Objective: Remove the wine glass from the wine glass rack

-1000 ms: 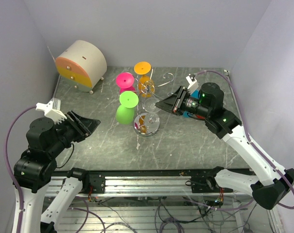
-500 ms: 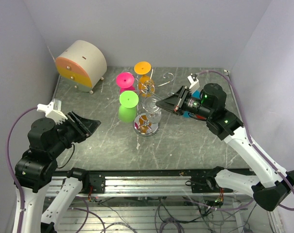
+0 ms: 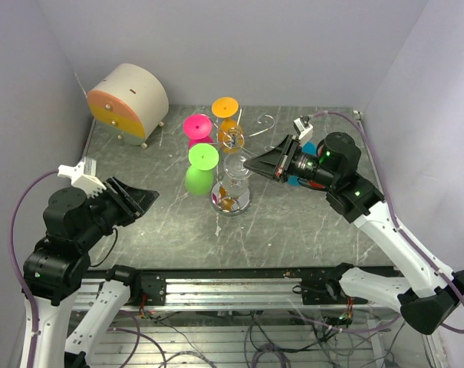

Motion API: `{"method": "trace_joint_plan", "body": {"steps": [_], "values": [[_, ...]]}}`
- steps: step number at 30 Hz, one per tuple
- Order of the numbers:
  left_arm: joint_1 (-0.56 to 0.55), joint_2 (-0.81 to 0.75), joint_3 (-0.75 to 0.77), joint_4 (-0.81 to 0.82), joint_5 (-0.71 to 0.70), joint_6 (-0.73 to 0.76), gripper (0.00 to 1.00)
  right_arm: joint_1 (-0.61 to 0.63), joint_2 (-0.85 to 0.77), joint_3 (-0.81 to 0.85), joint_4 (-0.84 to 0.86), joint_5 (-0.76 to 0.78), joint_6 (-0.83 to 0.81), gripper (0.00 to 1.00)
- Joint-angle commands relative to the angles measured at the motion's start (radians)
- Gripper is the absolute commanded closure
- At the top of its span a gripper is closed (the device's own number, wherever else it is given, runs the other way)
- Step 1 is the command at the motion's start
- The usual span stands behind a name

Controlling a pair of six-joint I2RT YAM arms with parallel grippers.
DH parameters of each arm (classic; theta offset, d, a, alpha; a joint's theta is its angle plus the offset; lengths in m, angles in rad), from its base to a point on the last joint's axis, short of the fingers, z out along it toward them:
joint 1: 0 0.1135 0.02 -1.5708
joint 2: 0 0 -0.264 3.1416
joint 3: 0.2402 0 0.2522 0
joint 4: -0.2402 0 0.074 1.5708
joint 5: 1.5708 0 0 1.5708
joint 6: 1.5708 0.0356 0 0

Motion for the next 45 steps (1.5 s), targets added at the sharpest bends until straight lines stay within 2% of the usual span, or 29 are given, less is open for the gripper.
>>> {"method": "trace_joint_plan", "body": {"steps": [1, 16, 24, 36, 45], "values": [[0.000, -0.010, 0.002, 0.010, 0.006, -0.004, 0.50, 0.018, 0.016, 0.012, 0.090, -0.039, 0.014, 1.00], [0.000, -0.015, -0.006, 0.009, 0.002, -0.003, 0.50, 0.039, 0.062, 0.066, 0.070, 0.026, -0.029, 1.00], [0.000, -0.019, -0.008, 0.007, 0.001, -0.003, 0.50, 0.039, 0.083, 0.087, 0.054, 0.111, -0.060, 1.00], [0.000, -0.009, 0.008, 0.005, -0.002, 0.008, 0.50, 0.039, -0.038, 0.081, -0.037, 0.326, -0.089, 1.00], [0.000, 0.006, 0.024, 0.022, 0.017, -0.007, 0.50, 0.039, -0.112, 0.091, -0.149, 0.344, -0.098, 1.00]]}}
